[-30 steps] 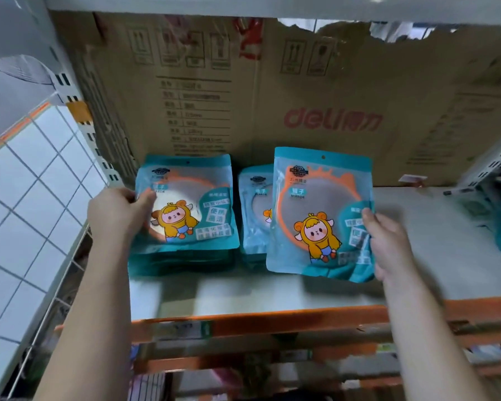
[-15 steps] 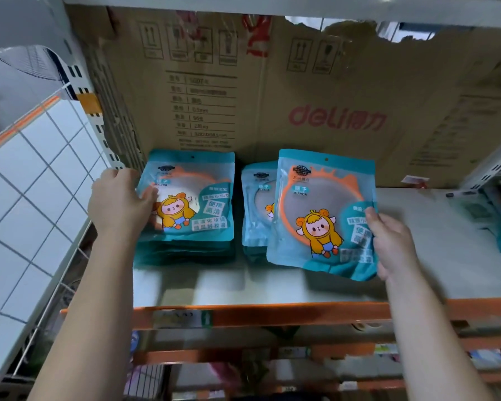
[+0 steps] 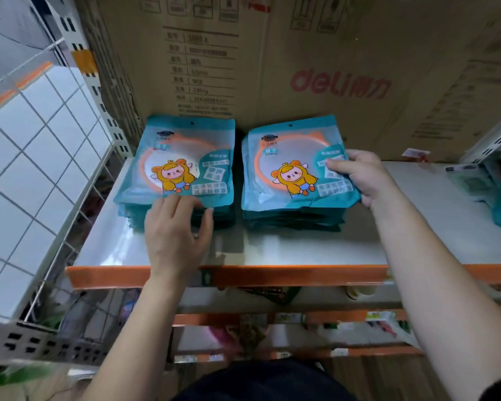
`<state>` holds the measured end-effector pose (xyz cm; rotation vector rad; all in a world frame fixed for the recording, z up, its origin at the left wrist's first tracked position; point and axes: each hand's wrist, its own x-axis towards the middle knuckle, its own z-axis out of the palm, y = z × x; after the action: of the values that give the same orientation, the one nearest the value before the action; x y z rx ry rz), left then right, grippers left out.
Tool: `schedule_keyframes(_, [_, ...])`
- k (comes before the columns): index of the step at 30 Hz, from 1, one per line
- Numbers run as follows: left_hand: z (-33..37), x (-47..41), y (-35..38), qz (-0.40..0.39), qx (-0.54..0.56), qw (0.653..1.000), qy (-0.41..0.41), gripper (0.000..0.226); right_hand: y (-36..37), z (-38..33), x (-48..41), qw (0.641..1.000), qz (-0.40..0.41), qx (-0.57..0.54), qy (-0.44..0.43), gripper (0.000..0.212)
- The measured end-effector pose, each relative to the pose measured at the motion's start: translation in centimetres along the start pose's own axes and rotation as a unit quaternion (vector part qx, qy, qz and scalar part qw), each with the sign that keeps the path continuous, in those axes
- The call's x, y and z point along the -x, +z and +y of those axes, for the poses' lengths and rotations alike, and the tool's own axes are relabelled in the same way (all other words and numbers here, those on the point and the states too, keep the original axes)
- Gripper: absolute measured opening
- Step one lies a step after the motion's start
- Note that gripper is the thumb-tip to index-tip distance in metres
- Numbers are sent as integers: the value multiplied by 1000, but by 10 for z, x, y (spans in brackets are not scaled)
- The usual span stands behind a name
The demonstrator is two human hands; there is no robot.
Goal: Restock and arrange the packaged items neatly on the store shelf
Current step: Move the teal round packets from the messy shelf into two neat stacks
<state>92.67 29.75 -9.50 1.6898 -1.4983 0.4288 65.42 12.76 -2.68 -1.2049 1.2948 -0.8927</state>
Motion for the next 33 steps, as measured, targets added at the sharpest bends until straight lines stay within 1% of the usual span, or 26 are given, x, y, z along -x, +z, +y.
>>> schedule_keyframes(2, [2,15,4,-27,2,999,18,22,4,0,-4,1000,18,16,-6,25])
schedule_keyframes(3, [2,22,7,-46,2,999,21,23,6,0,-5,999,29,22,-11,27])
schedule_keyframes(6, [1,35,13,-100,-14,995,5,26,12,3,-8,997,52,51,-31,23])
schedule_keyframes(10, [0,36,15,-127,-25,992,5,25,15,3,-10,989,78,112,-49,26])
schedule_keyframes(13, [0,36,15,-133,-38,990,-3,28,17,0,-12,980,90,169,-47,26])
schedule_keyframes(17, [0,37,16,-124,-46,991,-3,28,19,-4,-14,960,100,259,-45,28])
schedule_keyframes(19, [0,37,16,-122,-50,991,-3,27,19,-4,-13,946,118,299,-53,33])
schedule_keyframes(22, [1,38,16,-131,-50,990,-15,29,17,1,-12,927,155,335,-60,36])
schedule_keyframes(25, [3,37,15,-140,-46,989,-21,31,13,8,-9,934,154,318,-50,44])
schedule_keyframes(27, [7,36,14,-135,-37,990,-16,29,10,16,-4,950,136,278,-46,35])
schedule_keyframes(29, [14,35,15,-139,-16,990,-8,26,5,27,4,967,133,212,-49,27])
schedule_keyframes(31, [28,36,19,-159,5,987,15,26,-2,38,15,977,142,149,-50,25])
schedule_keyframes(33, [47,39,26,-185,25,981,43,26,-12,51,27,981,160,101,-53,24])
